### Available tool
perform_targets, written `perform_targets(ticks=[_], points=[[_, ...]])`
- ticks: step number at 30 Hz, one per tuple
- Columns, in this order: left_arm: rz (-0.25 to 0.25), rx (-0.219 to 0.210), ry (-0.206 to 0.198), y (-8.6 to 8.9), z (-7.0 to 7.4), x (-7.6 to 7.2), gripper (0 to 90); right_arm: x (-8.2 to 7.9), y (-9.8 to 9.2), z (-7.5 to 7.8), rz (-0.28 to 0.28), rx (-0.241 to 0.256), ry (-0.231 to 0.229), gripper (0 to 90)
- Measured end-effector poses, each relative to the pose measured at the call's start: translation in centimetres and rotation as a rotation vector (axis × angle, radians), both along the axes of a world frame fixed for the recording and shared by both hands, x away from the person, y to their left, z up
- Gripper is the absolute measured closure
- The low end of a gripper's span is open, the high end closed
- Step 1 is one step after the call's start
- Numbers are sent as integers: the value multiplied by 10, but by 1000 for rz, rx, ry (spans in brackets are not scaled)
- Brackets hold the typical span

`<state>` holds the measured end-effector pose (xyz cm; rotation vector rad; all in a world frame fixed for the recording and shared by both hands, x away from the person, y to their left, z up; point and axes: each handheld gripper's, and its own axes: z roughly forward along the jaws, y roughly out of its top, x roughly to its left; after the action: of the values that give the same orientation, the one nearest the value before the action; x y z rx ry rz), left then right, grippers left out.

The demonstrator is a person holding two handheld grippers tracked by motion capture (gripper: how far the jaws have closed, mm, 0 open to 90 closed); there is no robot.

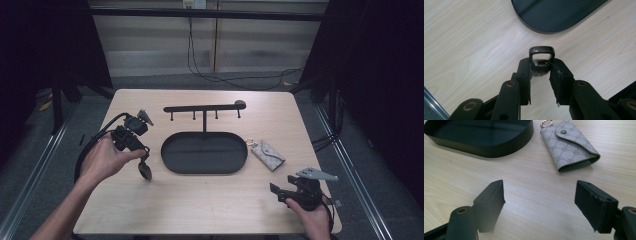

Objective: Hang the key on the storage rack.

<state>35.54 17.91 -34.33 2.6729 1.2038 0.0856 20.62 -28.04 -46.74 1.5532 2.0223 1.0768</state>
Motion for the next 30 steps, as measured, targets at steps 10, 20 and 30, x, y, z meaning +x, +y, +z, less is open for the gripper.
perform_targets(ticks=[10,20,30], points=[[-3,-13,8,-1,9,1,706,0,0,0,-2,-1,0,237],[-3,-17,6,0,20,2,706,1,0,-1,-4,-3,11,237],[-22,-9,36,-8,25,8,706,0,0,-1,-3,-2,9,237]])
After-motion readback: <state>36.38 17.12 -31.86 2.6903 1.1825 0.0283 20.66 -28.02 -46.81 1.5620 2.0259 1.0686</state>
